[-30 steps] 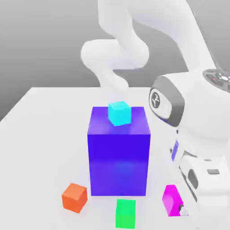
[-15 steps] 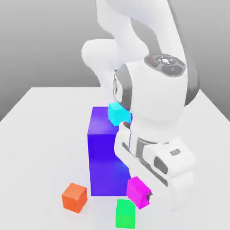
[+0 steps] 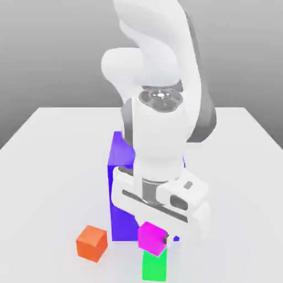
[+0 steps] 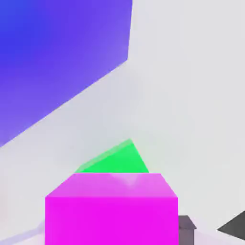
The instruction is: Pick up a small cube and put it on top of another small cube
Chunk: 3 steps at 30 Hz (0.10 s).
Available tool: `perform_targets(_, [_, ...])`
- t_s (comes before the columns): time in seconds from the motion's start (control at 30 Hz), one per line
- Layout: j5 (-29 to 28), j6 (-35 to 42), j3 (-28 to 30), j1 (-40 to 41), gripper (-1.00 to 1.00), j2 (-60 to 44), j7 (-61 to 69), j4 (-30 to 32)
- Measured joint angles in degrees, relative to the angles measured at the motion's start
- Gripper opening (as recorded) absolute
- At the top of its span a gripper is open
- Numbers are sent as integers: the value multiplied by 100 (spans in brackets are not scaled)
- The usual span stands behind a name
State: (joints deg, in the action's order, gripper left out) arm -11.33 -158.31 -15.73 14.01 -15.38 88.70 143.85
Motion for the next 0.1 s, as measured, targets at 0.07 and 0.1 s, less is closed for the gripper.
perform_targets(0.07, [0, 0, 0, 0, 100, 0, 0, 0])
perform_targets(0.1, [0, 0, 0, 0, 100, 0, 0, 0])
